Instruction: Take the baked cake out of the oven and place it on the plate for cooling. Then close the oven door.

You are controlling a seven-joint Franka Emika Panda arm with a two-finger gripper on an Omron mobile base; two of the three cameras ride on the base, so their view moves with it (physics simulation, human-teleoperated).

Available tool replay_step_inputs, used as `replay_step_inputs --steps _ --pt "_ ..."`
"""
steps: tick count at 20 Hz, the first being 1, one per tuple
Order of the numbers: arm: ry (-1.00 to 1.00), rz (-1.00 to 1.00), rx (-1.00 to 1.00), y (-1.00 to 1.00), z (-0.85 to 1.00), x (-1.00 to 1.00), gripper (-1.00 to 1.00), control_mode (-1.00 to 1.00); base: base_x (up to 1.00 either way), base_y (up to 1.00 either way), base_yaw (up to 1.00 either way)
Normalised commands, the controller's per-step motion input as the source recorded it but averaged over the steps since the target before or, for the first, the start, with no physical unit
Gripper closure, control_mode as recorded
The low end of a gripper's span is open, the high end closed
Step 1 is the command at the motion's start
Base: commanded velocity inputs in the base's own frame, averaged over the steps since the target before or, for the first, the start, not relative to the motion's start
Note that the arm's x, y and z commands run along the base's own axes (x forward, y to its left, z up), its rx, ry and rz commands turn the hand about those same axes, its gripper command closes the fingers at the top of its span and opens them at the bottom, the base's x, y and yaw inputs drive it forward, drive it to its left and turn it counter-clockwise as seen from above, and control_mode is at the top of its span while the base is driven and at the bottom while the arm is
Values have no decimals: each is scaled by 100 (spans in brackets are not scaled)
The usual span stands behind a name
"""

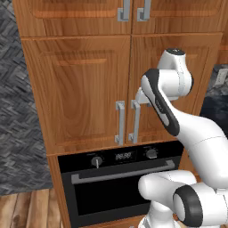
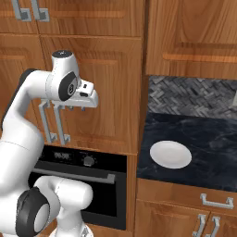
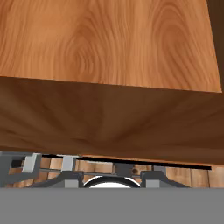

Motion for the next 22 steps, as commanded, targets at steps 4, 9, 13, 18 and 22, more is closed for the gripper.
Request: replay_step_inputs --steps 4,9,13,18,22 --pt "0 0 0 0 0 0 -100 100 -4 0 0" --pt "0 0 0 0 0 0 -100 100 -44 0 0" --pt "0 0 0 0 0 0 -100 100 -67 -9 0" --pt "0 0 0 0 0 0 -100 100 -41 -18 3" --pt "0 0 0 0 0 0 -100 100 0 -36 23"
